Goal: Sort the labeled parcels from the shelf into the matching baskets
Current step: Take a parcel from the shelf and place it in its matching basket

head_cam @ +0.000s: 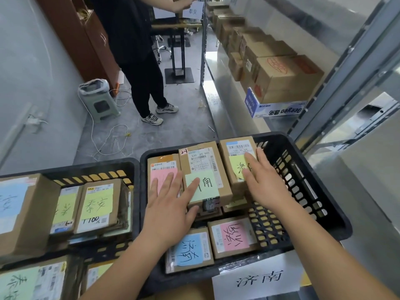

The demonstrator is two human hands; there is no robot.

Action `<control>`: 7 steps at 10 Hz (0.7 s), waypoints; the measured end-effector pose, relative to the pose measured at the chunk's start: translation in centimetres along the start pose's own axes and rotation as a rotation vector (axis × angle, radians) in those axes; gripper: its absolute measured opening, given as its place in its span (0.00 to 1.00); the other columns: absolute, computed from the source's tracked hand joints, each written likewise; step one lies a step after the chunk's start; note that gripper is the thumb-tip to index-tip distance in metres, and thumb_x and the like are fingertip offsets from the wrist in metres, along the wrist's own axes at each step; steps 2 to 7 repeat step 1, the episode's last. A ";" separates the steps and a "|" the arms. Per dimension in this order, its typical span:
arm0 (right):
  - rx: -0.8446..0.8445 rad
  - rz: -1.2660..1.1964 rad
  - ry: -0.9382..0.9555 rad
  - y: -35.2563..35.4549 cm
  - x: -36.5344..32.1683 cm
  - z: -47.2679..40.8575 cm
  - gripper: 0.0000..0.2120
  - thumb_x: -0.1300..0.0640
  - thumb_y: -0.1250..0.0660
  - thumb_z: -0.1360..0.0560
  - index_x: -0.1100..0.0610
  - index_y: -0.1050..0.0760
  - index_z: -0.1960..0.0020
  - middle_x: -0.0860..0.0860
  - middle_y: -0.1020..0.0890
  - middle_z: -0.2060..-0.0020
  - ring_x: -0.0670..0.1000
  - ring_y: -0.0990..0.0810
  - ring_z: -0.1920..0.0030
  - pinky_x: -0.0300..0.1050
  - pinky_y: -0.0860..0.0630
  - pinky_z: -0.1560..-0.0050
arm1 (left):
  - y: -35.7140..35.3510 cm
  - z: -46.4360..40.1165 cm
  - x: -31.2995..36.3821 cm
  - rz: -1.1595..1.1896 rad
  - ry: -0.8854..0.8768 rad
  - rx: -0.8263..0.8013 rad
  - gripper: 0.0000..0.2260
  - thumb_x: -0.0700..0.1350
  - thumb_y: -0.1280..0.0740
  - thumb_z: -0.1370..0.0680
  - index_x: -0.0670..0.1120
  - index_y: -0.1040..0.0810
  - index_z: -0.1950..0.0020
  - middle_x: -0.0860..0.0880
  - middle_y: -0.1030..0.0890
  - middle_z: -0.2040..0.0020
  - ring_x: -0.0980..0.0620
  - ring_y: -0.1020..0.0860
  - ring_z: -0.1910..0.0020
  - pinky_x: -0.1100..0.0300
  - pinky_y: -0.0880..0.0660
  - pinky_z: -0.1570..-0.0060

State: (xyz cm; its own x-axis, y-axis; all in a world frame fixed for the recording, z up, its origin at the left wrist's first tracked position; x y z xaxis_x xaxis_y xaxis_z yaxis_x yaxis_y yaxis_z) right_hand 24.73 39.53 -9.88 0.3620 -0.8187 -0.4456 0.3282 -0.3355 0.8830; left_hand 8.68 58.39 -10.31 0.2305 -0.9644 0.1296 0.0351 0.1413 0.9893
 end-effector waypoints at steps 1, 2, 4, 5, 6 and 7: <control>0.010 0.095 -0.005 0.0 0.2 -0.1 0.27 0.41 0.52 0.15 0.43 0.50 0.17 0.50 0.56 0.17 0.57 0.46 0.19 0.64 0.43 0.22 | -0.1 0.2 0.0 0.015 -0.007 -0.024 0.32 0.67 0.50 0.19 0.66 0.64 0.21 0.48 0.59 0.17 0.47 0.62 0.19 0.40 0.64 0.23; 0.010 0.095 -0.005 0.0 0.2 -0.1 0.27 0.41 0.52 0.15 0.43 0.50 0.17 0.50 0.56 0.17 0.57 0.46 0.19 0.64 0.43 0.22 | -0.1 0.2 0.0 0.015 -0.007 -0.024 0.32 0.67 0.50 0.19 0.66 0.64 0.21 0.48 0.59 0.17 0.47 0.62 0.19 0.40 0.64 0.23; 0.010 0.095 -0.005 0.0 0.2 -0.1 0.27 0.41 0.52 0.15 0.43 0.50 0.17 0.50 0.56 0.17 0.57 0.46 0.19 0.64 0.43 0.22 | -0.1 0.2 0.0 0.015 -0.007 -0.024 0.32 0.67 0.50 0.19 0.66 0.64 0.21 0.48 0.59 0.17 0.47 0.62 0.19 0.40 0.64 0.23; 0.010 0.095 -0.005 0.0 0.2 -0.1 0.27 0.41 0.52 0.15 0.43 0.50 0.17 0.50 0.56 0.17 0.57 0.46 0.19 0.64 0.43 0.22 | -0.1 0.2 0.0 0.015 -0.007 -0.024 0.32 0.67 0.50 0.19 0.66 0.64 0.21 0.48 0.59 0.17 0.47 0.62 0.19 0.40 0.64 0.23; 0.010 0.095 -0.005 0.0 0.2 -0.1 0.27 0.41 0.52 0.15 0.43 0.50 0.17 0.50 0.56 0.17 0.57 0.46 0.19 0.64 0.43 0.22 | -0.1 0.2 0.0 0.015 -0.007 -0.024 0.32 0.67 0.50 0.19 0.66 0.64 0.21 0.48 0.59 0.17 0.47 0.62 0.19 0.40 0.64 0.23; 0.010 0.095 -0.005 0.0 0.2 -0.1 0.27 0.41 0.52 0.15 0.43 0.50 0.17 0.50 0.56 0.17 0.57 0.46 0.19 0.64 0.43 0.22 | -0.1 0.2 0.0 0.015 -0.007 -0.024 0.32 0.67 0.50 0.19 0.66 0.64 0.21 0.48 0.59 0.17 0.47 0.62 0.19 0.40 0.64 0.23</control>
Point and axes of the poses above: each hand's wrist, its own z-axis away from the middle knuckle, its own y-axis out of the back of the hand, x = y × z, the point moved 10 cm from there along -z, towards the middle knuckle
